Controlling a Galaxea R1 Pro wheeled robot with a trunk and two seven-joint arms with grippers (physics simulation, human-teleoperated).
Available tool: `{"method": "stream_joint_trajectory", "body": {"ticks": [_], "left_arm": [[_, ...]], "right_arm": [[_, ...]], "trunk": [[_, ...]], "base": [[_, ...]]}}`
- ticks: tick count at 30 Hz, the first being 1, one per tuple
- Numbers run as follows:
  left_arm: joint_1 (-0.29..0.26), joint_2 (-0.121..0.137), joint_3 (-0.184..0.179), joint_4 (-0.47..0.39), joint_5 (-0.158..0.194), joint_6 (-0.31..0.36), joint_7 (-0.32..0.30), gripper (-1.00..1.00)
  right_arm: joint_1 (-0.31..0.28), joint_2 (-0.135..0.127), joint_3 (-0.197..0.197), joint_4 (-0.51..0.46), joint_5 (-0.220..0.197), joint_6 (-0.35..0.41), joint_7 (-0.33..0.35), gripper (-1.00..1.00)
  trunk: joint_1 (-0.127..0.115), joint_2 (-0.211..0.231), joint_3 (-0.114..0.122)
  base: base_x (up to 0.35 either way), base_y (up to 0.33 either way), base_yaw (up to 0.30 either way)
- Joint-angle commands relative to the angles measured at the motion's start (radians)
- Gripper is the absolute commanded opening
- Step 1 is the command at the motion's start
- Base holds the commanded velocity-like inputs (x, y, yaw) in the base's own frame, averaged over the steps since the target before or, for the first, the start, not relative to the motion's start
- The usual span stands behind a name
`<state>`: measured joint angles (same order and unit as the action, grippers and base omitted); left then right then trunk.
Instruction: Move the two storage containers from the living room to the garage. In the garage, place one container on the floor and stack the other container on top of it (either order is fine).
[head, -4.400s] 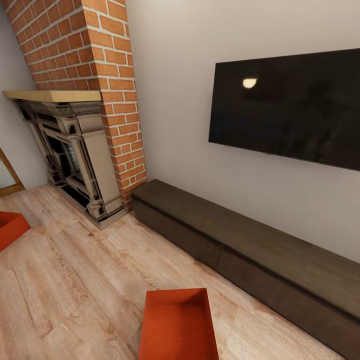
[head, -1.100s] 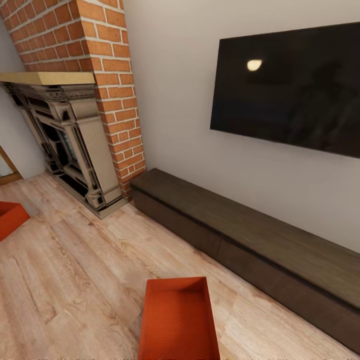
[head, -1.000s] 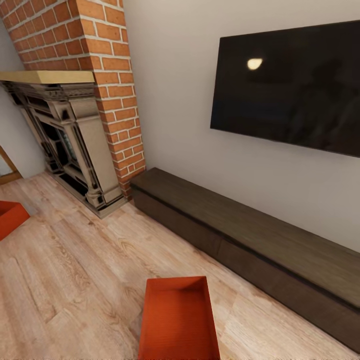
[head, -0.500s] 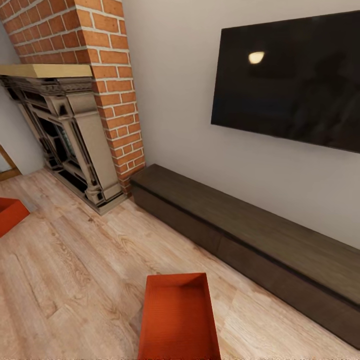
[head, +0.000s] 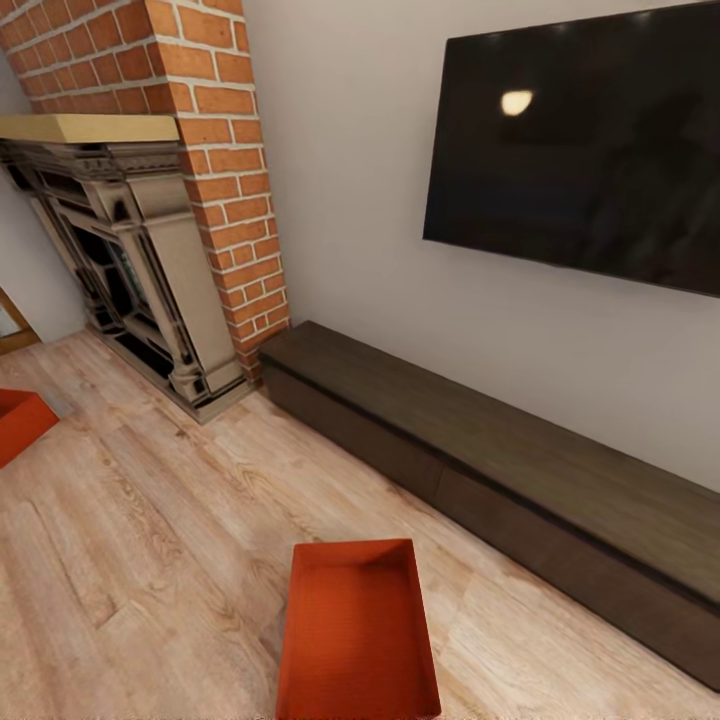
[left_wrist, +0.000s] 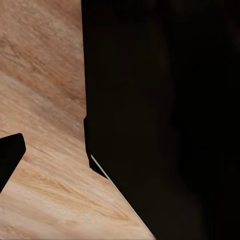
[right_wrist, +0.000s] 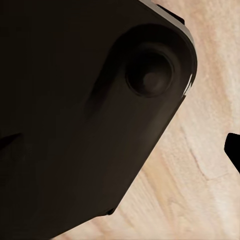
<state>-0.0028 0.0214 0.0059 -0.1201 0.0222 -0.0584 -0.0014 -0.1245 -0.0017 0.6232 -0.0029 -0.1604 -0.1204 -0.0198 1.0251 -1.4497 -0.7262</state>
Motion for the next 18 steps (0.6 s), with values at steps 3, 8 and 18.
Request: {"method": "stream_joint_trajectory", "body": {"ticks": [3, 8, 18], "left_arm": [[0.0, 0.0, 0.0, 0.0, 0.002, -0.003, 0.0, 1.0], [0.0, 0.0, 0.0, 0.0, 0.002, -0.003, 0.0, 1.0], [0.0, 0.0, 0.0, 0.0, 0.002, -0.003, 0.0, 1.0]], "right_arm": [[0.0, 0.0, 0.008, 0.0, -0.01, -0.003, -0.002, 1.0], [0.0, -0.002, 0.008, 0.0, -0.01, -0.004, -0.002, 1.0], [0.0, 0.001, 0.009, 0.0, -0.009, -0.004, -0.002, 1.0]], "trunk": [[0.0, 0.0, -0.005], [0.0, 0.0, -0.013], [0.0, 0.0, -0.029]], "base": [[0.0, 0.0, 0.0], [0.0, 0.0, 0.0], [0.0, 0.0, 0.0]]}}
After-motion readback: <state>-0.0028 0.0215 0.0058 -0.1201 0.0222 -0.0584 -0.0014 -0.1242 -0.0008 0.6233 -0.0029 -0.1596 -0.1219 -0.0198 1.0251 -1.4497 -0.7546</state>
